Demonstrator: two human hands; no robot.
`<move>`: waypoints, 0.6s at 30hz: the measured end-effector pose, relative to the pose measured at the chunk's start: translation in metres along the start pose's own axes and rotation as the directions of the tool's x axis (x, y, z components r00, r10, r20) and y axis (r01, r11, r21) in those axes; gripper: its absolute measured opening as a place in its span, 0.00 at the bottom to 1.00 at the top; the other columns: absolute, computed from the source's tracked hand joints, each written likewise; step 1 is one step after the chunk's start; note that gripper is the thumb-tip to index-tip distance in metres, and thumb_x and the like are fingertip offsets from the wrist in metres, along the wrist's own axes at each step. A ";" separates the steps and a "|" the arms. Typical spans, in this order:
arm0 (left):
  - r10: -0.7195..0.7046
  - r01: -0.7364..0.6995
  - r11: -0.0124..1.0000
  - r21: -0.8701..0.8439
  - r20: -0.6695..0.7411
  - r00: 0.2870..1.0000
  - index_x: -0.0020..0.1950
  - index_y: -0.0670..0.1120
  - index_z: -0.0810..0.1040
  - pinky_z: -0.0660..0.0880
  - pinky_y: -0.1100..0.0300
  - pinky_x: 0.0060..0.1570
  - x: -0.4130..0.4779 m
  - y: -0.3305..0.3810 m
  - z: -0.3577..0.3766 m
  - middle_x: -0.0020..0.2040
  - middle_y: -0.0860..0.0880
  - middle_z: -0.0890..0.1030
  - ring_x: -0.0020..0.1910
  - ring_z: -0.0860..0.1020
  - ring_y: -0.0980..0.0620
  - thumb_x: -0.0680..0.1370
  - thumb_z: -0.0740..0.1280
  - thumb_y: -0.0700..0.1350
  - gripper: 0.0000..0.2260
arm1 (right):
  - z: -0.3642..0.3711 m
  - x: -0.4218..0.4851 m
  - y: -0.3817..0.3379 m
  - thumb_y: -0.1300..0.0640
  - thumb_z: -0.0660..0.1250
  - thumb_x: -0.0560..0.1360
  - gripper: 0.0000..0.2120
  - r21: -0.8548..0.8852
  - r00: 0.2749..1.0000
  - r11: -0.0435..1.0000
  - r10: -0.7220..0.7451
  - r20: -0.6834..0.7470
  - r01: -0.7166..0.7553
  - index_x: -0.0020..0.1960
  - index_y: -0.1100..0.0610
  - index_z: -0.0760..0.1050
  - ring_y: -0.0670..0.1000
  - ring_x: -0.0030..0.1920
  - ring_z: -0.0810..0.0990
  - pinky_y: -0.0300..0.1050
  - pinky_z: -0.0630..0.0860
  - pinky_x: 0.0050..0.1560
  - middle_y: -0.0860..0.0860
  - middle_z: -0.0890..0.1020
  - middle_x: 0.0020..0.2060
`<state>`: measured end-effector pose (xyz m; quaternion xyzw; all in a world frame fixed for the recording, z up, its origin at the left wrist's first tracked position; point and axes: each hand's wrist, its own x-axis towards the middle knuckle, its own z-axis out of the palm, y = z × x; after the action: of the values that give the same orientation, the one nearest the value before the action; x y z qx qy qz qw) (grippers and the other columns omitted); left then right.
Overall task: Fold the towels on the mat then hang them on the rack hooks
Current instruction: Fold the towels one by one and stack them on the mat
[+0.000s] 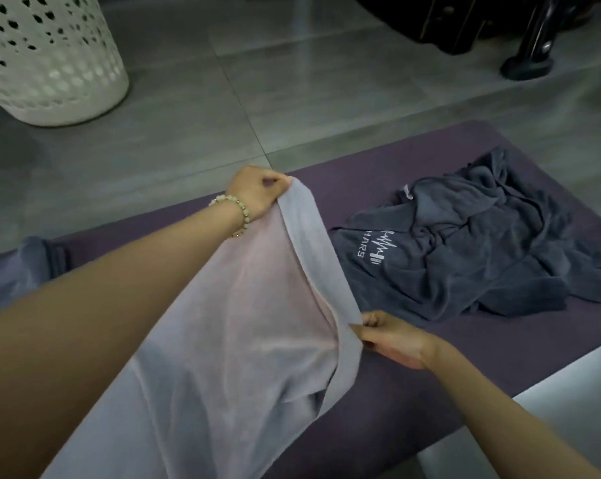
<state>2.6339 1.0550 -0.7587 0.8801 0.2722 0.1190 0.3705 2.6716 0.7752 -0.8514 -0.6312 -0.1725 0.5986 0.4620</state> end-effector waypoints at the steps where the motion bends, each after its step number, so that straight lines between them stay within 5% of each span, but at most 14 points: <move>1: -0.036 0.036 0.999 0.022 0.007 0.999 0.55 0.41 0.83 0.67 0.66 0.49 0.008 0.000 0.003 0.56 0.44 0.82 0.55 0.78 0.49 0.78 0.66 0.45 0.11 | -0.006 -0.007 0.004 0.54 0.64 0.75 0.16 0.040 1.000 0.999 -0.008 -0.001 0.009 0.59 0.60 0.78 0.49 0.57 0.80 0.39 0.75 0.56 0.52 0.83 0.54; 5: -0.150 0.149 0.989 -0.024 -0.061 0.987 0.53 0.41 0.83 0.71 0.64 0.44 0.033 0.006 0.031 0.50 0.45 0.84 0.50 0.80 0.48 0.79 0.65 0.47 0.12 | -0.028 -0.027 -0.003 0.40 0.70 0.71 0.20 0.085 0.996 0.994 -0.067 -0.064 0.072 0.57 0.51 0.81 0.47 0.56 0.81 0.38 0.76 0.53 0.49 0.83 0.54; 8: -0.292 0.249 0.926 -0.283 -0.122 0.948 0.43 0.44 0.83 0.78 0.60 0.49 0.042 0.001 0.057 0.32 0.53 0.82 0.40 0.81 0.47 0.80 0.62 0.43 0.11 | -0.043 -0.039 -0.015 0.44 0.64 0.75 0.18 0.025 0.988 0.993 -0.108 -0.107 0.112 0.53 0.58 0.79 0.49 0.44 0.81 0.37 0.76 0.43 0.50 0.83 0.45; 10: -0.331 0.302 0.917 -0.259 -0.076 0.940 0.51 0.43 0.81 0.74 0.56 0.59 0.040 -0.009 0.081 0.43 0.49 0.84 0.52 0.81 0.45 0.80 0.60 0.42 0.11 | -0.054 -0.040 -0.007 0.49 0.65 0.76 0.15 -0.074 0.964 0.987 -0.153 -0.217 0.140 0.45 0.62 0.73 0.48 0.30 0.73 0.35 0.67 0.30 0.52 0.76 0.31; 13: -0.391 0.399 0.904 -0.151 0.083 0.917 0.75 0.41 0.59 0.61 0.58 0.68 0.012 -0.022 0.119 0.72 0.42 0.67 0.71 0.66 0.44 0.82 0.59 0.48 0.24 | -0.067 -0.033 0.029 0.57 0.69 0.75 0.08 -0.127 0.925 0.987 -0.134 -0.356 0.094 0.42 0.61 0.73 0.46 0.30 0.72 0.34 0.70 0.31 0.55 0.75 0.32; 15: -0.413 0.433 0.880 -0.193 0.135 0.900 0.77 0.41 0.53 0.61 0.58 0.68 -0.012 -0.034 0.144 0.72 0.42 0.66 0.71 0.66 0.44 0.80 0.61 0.51 0.30 | -0.068 -0.027 0.061 0.57 0.71 0.74 0.07 -0.154 0.920 0.988 -0.044 -0.390 -0.018 0.44 0.60 0.75 0.47 0.37 0.74 0.34 0.73 0.37 0.57 0.76 0.37; 18: -0.441 0.455 0.861 -0.226 0.111 0.891 0.64 0.40 0.68 0.69 0.58 0.56 -0.051 -0.049 0.171 0.51 0.45 0.75 0.53 0.75 0.45 0.78 0.65 0.48 0.18 | -0.059 -0.021 0.093 0.55 0.72 0.73 0.08 -0.098 0.869 0.991 0.032 -0.495 -0.092 0.44 0.58 0.76 0.47 0.38 0.77 0.36 0.75 0.36 0.54 0.80 0.40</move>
<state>2.6428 0.9540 -0.9138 0.7429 0.4419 0.0381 0.5013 2.6898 0.6889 -0.9207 -0.7942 -0.0641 0.4216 0.4329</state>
